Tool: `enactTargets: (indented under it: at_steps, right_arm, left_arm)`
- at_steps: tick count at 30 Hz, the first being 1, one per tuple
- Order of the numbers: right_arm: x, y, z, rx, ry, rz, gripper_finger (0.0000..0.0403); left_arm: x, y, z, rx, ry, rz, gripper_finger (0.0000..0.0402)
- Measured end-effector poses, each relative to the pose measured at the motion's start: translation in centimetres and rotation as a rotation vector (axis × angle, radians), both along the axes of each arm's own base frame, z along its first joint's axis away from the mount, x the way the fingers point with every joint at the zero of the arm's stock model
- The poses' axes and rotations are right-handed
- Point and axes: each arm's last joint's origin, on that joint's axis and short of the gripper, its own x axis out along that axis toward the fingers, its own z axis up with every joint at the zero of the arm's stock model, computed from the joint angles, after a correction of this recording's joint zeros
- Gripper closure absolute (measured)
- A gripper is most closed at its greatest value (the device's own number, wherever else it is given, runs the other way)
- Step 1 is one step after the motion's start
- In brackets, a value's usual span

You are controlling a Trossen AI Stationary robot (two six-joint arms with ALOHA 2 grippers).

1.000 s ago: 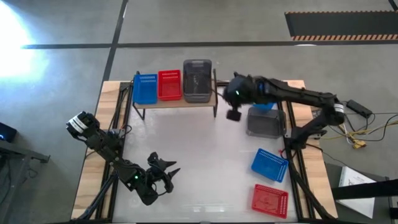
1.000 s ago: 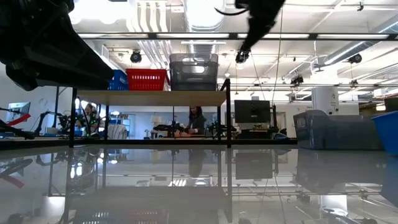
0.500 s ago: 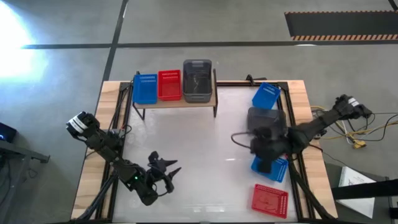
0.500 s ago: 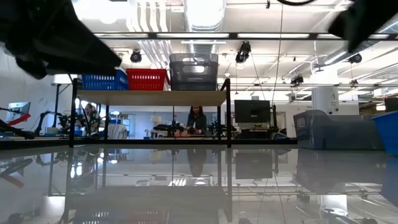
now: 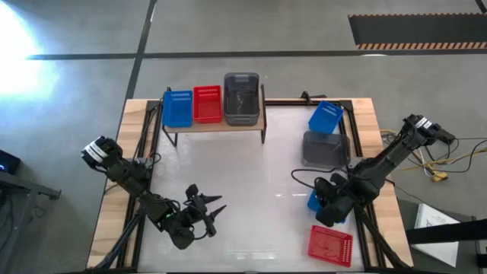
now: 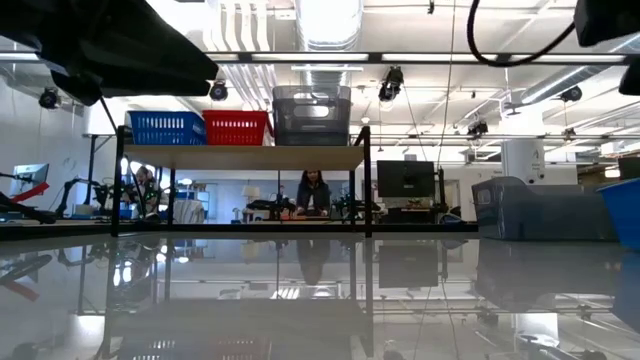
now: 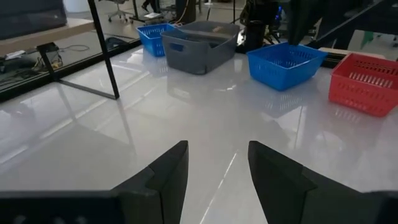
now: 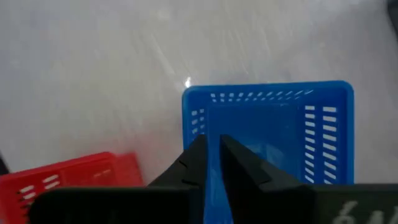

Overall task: Stack baskets on shelf by color
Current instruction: Stack the bottom blue bin on top of the blue bin on the shelf

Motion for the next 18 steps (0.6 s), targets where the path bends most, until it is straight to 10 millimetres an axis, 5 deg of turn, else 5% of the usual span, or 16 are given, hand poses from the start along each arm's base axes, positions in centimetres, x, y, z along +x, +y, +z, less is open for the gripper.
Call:
enactTargets:
  at_steps: [11, 18]
  right_arm:
    - [2.2, 1.8, -2.9, -0.07, 0.086, -0.006, 0.0249]
    - [4.7, 3.2, -4.3, -0.154, 0.134, 0.084, 0.0291]
  left_arm:
    - [0.0, 0.0, 0.0, -0.007, 0.002, -0.007, 0.0249]
    - [0.0, 0.0, 0.0, -0.007, 0.002, -0.007, 0.0249]
